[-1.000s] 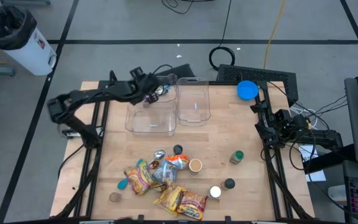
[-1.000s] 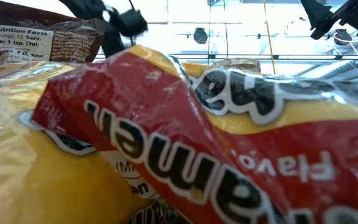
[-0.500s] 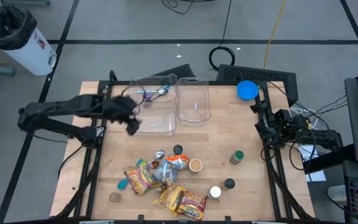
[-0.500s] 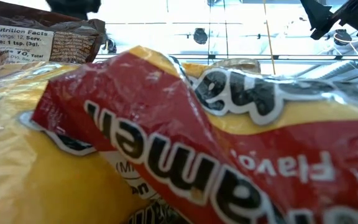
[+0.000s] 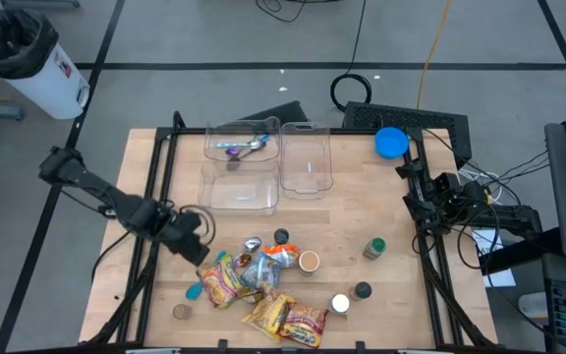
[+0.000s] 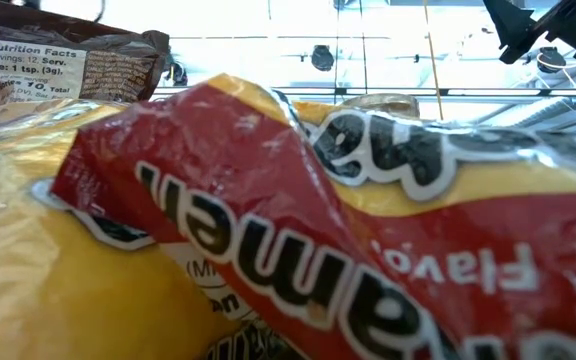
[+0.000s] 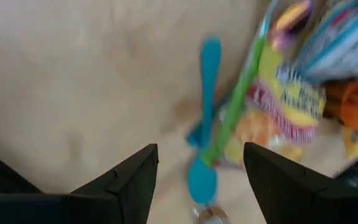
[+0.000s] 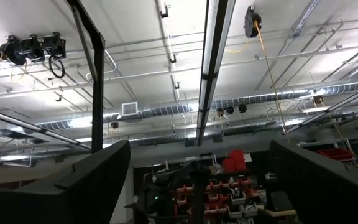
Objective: Pick & Place Food Item
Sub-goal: Put the blue baby spoon into the top left transparent bin
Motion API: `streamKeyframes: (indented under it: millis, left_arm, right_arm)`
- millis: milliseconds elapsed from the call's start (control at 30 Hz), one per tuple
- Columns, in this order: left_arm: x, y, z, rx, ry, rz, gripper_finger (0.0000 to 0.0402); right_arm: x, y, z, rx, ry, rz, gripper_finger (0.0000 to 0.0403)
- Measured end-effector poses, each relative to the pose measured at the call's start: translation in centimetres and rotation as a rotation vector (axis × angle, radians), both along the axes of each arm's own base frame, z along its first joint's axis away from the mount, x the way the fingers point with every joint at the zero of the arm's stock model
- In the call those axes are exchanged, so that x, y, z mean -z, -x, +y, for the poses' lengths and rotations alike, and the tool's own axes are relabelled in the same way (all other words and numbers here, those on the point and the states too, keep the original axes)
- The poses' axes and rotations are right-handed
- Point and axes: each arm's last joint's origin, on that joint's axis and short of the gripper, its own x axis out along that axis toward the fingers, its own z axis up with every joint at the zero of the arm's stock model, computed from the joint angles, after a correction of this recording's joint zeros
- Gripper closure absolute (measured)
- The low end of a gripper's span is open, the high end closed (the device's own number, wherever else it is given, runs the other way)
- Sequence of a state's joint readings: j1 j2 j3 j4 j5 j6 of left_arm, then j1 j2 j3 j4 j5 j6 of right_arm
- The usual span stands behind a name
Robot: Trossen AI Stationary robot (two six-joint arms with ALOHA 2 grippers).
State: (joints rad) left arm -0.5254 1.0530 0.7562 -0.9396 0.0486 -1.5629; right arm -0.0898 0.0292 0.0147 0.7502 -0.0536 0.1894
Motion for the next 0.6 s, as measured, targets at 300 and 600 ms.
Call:
streamKeyframes:
  millis: [300, 600]
  left_arm:
    - [3.0, 1.3, -3.5, -0.17, 0.205, 0.056, 0.0156]
    - [5.4, 1.7, -6.3, -0.213, 0.233, 0.188, 0.0156]
  right_arm:
    - [0.0, 0.0, 0.0, 0.0, 0.0, 0.0, 0.0023]
    - [0.0, 0.0, 0.0, 0.0, 0.0, 0.001, 0.0023]
